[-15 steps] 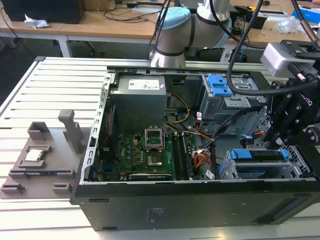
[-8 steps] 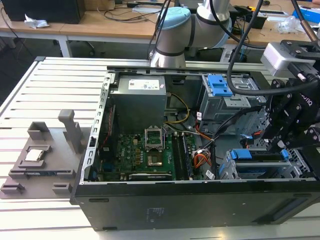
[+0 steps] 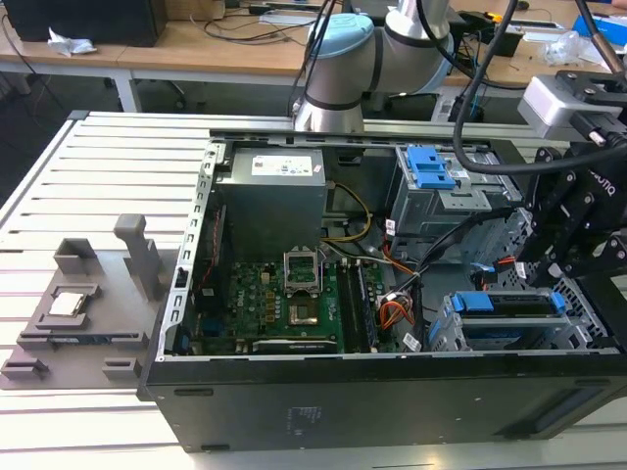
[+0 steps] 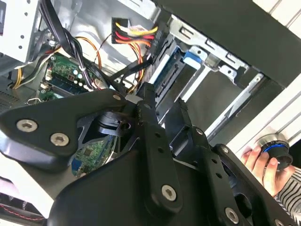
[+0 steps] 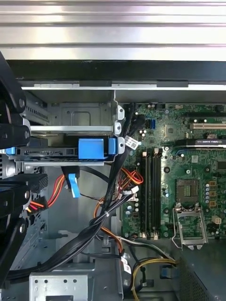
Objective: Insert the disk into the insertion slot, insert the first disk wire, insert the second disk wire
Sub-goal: 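Insert the first disk wire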
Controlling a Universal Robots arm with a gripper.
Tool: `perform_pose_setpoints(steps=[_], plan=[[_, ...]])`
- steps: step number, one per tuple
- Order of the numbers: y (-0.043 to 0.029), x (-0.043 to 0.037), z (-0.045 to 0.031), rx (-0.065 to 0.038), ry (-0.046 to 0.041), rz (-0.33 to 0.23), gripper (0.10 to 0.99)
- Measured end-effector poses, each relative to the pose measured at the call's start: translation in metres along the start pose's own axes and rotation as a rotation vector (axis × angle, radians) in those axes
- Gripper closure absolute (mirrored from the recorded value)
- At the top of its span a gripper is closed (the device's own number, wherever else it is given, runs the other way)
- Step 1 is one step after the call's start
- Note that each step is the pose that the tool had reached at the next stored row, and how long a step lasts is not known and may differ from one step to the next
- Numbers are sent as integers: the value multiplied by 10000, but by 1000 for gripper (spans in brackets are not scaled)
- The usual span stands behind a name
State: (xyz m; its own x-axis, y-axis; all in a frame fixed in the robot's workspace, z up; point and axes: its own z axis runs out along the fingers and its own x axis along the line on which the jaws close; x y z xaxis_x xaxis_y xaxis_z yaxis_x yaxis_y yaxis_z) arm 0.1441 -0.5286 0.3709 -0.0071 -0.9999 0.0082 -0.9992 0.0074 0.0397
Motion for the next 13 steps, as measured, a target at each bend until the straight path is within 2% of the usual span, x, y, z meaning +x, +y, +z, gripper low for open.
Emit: perform_pose_setpoints(steps=[13], plan=[[-163, -123, -4, 1, 13, -101, 725]])
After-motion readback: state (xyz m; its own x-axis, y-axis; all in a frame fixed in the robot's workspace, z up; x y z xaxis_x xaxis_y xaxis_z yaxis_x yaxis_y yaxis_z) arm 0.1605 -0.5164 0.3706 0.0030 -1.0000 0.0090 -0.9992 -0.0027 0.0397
